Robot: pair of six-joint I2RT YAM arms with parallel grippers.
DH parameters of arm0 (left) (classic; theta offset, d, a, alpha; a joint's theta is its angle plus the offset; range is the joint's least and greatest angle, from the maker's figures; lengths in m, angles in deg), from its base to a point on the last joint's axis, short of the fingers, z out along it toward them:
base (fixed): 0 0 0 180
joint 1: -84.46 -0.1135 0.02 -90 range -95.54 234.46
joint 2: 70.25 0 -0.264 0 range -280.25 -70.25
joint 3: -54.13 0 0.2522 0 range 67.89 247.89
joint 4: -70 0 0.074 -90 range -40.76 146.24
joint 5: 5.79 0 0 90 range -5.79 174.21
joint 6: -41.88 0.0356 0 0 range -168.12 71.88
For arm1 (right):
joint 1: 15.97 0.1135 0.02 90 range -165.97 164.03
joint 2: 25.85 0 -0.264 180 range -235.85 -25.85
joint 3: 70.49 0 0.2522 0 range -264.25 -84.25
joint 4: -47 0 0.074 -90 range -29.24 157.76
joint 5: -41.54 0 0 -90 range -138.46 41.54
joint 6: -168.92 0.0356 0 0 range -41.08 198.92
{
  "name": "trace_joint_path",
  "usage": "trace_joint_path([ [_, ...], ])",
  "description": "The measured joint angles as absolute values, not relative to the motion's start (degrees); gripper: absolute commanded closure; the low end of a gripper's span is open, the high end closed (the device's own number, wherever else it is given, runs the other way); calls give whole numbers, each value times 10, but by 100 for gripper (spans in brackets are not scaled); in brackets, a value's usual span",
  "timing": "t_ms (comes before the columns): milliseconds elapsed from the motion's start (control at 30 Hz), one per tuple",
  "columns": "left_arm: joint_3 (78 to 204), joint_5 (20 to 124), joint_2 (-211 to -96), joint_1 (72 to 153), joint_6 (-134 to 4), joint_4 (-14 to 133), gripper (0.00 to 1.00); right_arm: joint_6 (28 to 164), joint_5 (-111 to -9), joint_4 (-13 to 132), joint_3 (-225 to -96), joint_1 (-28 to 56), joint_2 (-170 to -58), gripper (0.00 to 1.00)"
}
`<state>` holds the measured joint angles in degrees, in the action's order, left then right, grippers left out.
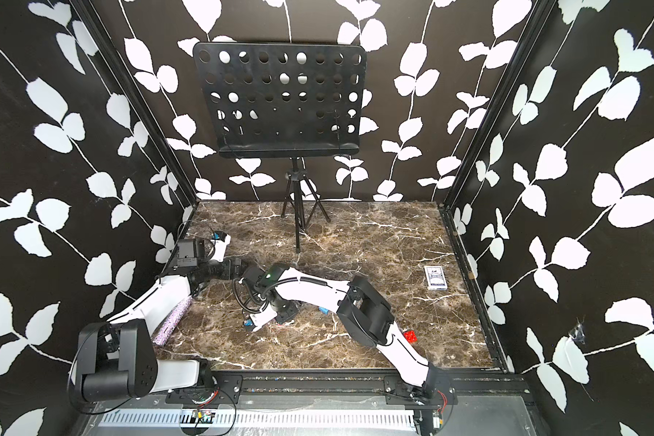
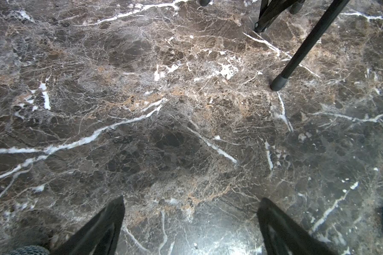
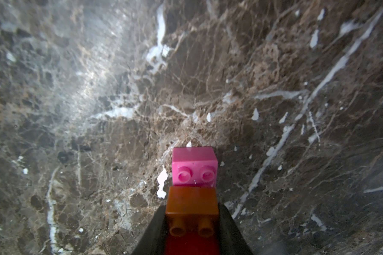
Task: Assemble the letter y with lego
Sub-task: Assemble the lego brick with the lego brick.
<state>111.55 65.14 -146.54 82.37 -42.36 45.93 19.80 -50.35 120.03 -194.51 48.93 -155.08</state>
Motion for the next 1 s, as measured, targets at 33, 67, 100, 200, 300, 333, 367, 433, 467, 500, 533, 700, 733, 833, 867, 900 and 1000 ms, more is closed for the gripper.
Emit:
trace_joint_path([
  [33, 1115, 651, -1466, 824, -424, 459, 4, 201, -503, 1206, -1952, 489, -1555, 87],
  [67, 1115, 651, -1466, 824, -424, 459, 4, 205, -505, 1211, -1960, 489, -1561, 87],
  [100, 1115, 651, -1465, 824, -424, 459, 4, 208, -504, 1218, -1968, 489, -1568, 88],
  [200, 1115, 651, -1465, 824, -424, 459, 4, 223, -507, 1239, -1986, 487, -1577, 89],
  [300, 1115, 651, -1465, 824, -424, 459, 4, 237, -507, 1248, -1988, 484, -1578, 89],
  [333, 1115, 651, -1466, 824, -424, 459, 4, 241, -507, 1249, -1986, 483, -1578, 89],
  [367, 1115, 651, -1465, 824, -424, 459, 4, 246, -506, 1250, -1984, 481, -1576, 89],
  [433, 1115, 651, -1466, 824, -425, 459, 4, 255, -503, 1255, -1975, 479, -1571, 90],
  [467, 1115, 651, -1466, 824, -425, 459, 4, 259, -501, 1260, -1967, 478, -1566, 90],
  [500, 1115, 651, -1466, 824, -425, 459, 4, 263, -501, 1266, -1960, 476, -1562, 89],
  [533, 1115, 651, -1466, 824, -425, 459, 4, 267, -498, 1273, -1953, 473, -1558, 90],
  [700, 1115, 648, -1466, 824, -426, 460, 5, 289, -491, 1304, -1941, 460, -1552, 90],
  [733, 1115, 647, -1466, 824, -426, 461, 5, 294, -491, 1306, -1941, 458, -1552, 90],
  [833, 1115, 646, -1466, 824, -428, 463, 5, 319, -491, 1319, -1959, 454, -1564, 90],
  [867, 1115, 645, -1466, 824, -428, 463, 5, 329, -492, 1324, -1970, 454, -1571, 90],
  [900, 1115, 644, -1466, 824, -429, 463, 5, 339, -493, 1331, -1980, 453, -1578, 90],
  [1000, 1115, 642, -1466, 824, -432, 463, 5, 364, -498, 1344, -1996, 451, -1588, 90],
])
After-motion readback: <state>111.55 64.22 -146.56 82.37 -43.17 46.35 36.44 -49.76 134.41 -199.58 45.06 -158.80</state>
